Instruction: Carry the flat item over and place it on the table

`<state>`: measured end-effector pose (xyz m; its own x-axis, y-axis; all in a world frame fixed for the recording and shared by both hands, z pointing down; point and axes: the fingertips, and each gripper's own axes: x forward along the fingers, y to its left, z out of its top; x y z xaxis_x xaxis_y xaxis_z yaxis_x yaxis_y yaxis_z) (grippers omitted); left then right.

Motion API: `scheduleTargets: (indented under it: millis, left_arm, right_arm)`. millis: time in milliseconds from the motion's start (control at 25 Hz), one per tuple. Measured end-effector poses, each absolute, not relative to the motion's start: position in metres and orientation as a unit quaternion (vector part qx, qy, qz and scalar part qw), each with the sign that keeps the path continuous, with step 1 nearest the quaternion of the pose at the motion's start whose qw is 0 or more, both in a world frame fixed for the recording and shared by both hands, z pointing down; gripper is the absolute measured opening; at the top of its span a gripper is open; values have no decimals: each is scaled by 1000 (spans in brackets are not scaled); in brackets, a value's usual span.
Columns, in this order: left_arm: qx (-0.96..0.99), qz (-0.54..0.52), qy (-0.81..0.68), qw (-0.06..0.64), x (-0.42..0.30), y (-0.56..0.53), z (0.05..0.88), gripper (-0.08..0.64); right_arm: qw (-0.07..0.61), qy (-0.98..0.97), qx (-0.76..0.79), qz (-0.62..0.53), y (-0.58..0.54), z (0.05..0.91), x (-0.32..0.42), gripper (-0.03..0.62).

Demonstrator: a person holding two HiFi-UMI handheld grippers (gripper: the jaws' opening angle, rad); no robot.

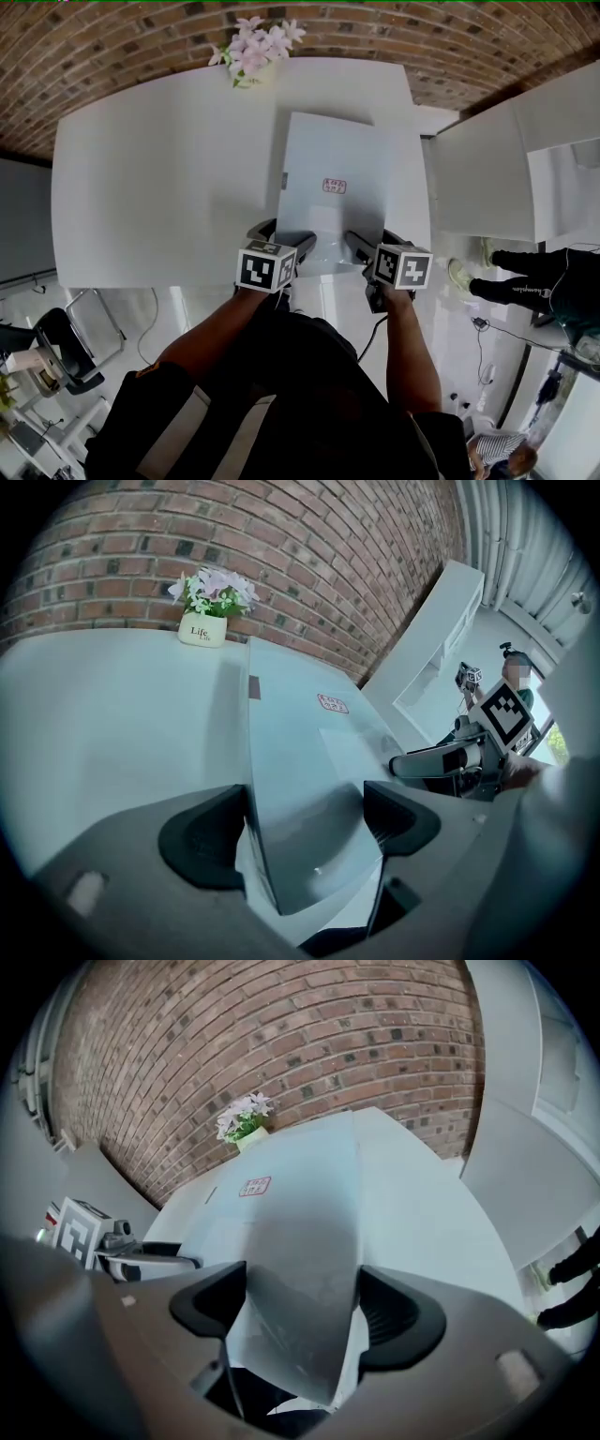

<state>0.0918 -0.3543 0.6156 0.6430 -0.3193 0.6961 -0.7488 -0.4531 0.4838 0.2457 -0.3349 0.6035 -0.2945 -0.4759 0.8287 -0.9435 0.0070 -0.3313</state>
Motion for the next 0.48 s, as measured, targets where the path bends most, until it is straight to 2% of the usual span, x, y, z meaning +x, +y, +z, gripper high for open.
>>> scheduleTargets:
  millis: [480]
  left_arm:
    - [802, 271, -330, 418, 89, -362, 629, 414]
  right_arm:
    - [256, -657, 535, 464, -341, 619, 246, 380]
